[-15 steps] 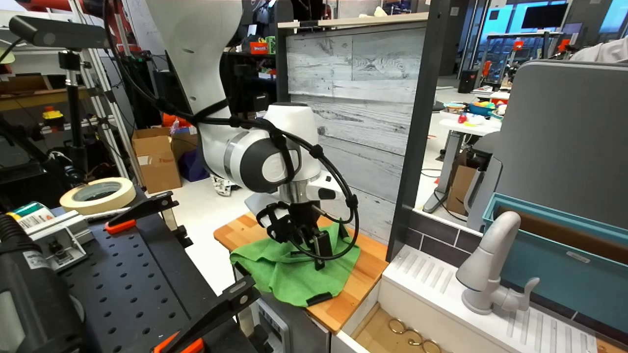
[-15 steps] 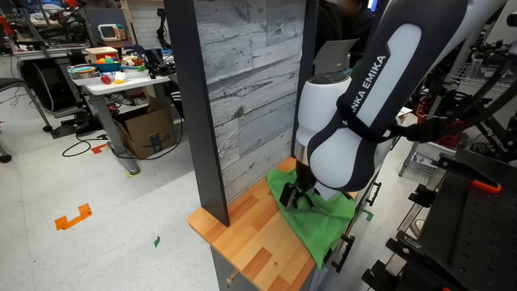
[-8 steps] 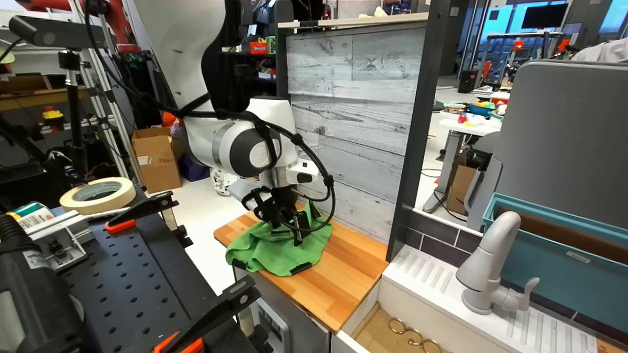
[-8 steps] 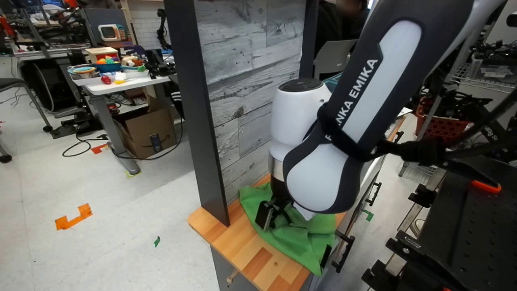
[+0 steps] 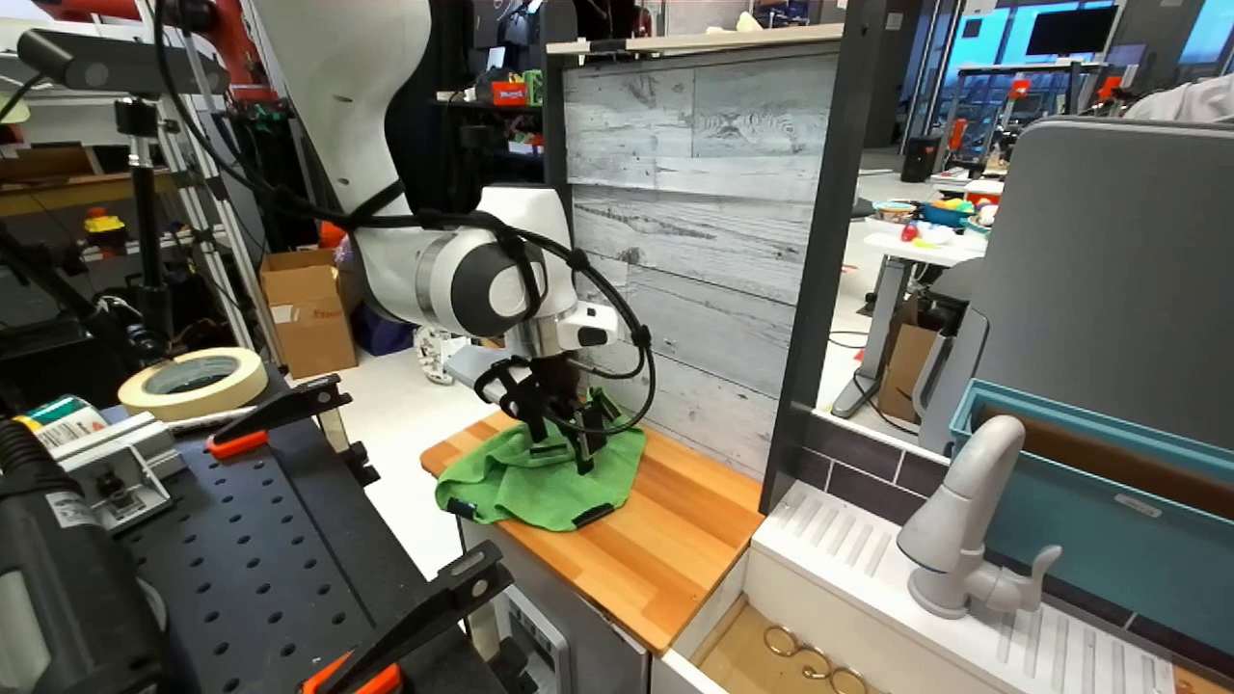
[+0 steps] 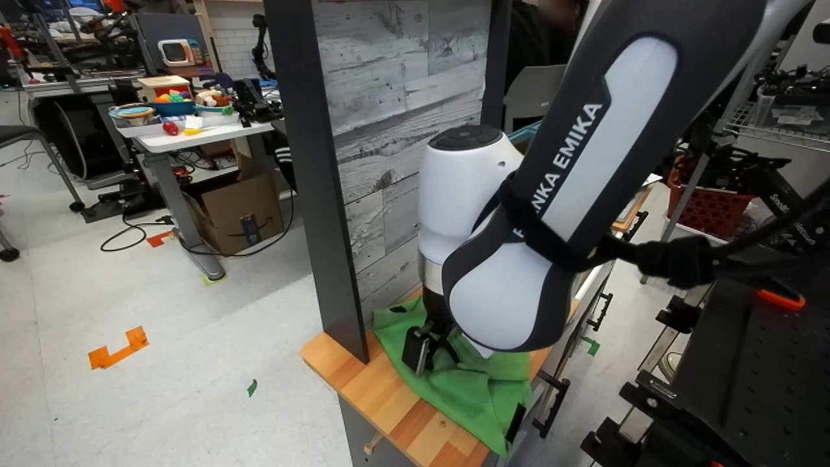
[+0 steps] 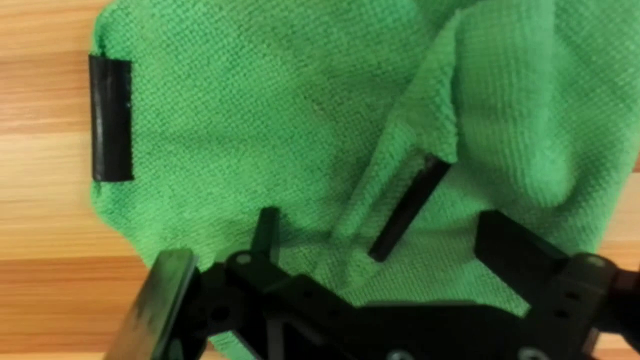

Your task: Push the towel to the left

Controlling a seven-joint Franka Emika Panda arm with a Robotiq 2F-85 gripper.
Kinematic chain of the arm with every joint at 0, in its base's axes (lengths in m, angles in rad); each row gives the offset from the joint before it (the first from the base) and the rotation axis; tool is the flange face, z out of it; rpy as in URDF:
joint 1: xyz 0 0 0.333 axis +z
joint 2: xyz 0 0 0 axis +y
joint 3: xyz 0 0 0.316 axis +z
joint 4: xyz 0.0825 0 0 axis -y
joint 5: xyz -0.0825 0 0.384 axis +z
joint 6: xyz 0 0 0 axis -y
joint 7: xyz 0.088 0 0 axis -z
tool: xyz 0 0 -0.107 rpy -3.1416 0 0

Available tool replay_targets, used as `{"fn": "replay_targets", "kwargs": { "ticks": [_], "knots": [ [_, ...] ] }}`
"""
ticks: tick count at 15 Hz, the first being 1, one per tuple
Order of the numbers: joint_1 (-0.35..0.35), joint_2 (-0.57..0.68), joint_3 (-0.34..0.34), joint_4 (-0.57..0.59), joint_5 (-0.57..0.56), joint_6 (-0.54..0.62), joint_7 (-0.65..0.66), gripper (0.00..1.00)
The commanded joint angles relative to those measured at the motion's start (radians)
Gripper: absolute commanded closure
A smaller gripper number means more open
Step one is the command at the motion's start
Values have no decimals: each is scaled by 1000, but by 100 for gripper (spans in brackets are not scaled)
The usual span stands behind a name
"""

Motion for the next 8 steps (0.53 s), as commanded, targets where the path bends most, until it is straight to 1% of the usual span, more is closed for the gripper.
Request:
{"fn": "replay_targets", "kwargs": {
  "ticks": [1,3,4,6,8],
  "knots": [
    [34,-125,-80,-141,-25,28,19,0],
    [15,-189,-84,-222,-45,85,-24,0],
    [8,-93,-69,-99,-29,35,2,0],
    [5,-145,-80,-161,-38,56,-9,0],
    [7,-166,-80,-187,-41,57,-9,0]
  ]
}}
